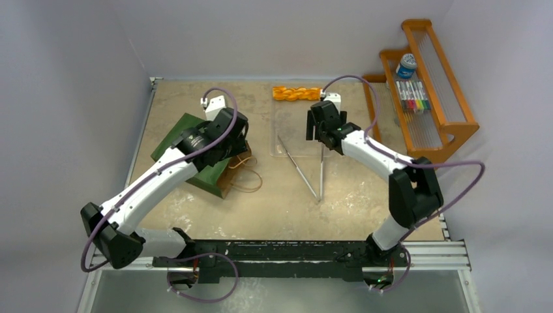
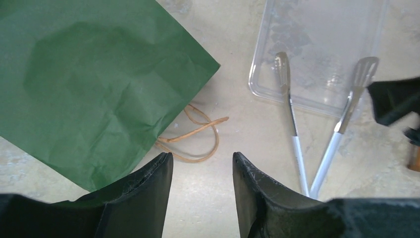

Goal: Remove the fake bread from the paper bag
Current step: Place the clamp at the center of the board.

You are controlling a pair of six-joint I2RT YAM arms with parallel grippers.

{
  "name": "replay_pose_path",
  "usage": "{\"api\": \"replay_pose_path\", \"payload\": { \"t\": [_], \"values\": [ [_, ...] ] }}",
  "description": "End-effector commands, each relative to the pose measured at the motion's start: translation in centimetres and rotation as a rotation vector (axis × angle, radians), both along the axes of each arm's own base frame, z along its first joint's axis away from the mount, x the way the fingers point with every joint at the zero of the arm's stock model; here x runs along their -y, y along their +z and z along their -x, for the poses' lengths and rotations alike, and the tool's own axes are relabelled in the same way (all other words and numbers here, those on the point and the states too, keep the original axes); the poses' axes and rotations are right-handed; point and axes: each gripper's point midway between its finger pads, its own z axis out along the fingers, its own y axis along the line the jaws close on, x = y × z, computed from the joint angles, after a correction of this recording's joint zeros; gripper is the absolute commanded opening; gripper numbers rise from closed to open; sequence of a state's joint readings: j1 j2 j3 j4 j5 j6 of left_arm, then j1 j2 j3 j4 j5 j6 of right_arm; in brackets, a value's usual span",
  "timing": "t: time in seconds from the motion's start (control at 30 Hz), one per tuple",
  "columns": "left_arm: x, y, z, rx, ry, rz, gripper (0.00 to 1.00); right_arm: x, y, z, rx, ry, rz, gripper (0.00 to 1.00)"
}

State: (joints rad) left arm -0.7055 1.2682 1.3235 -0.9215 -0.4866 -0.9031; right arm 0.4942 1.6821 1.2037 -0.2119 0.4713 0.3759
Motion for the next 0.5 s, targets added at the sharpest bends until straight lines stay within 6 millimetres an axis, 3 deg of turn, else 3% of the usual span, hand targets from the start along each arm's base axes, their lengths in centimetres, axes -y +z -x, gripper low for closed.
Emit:
{"api": "replay_pose_path", "payload": {
  "t": [0.0, 0.2, 0.47],
  "values": [
    [-1.0, -0.2, -0.3, -0.049, 0.003, -0.15, 0.48, -1.1, 2.0, 3.1, 0.025, 0.07, -0.01, 0.87],
    [-1.5, -1.7, -0.4, -0.134, -0.012, -0.293, 0.51, -3.6, 1.1, 8.3, -0.01, 0.139, -0.03, 0.9],
    [-1.9, -1.7, -0.8, -0.118, -0.003, -0.415, 0.55, -2.7, -1.6, 11.6, -0.058, 0.147, -0.042, 0.9]
  ]
}}
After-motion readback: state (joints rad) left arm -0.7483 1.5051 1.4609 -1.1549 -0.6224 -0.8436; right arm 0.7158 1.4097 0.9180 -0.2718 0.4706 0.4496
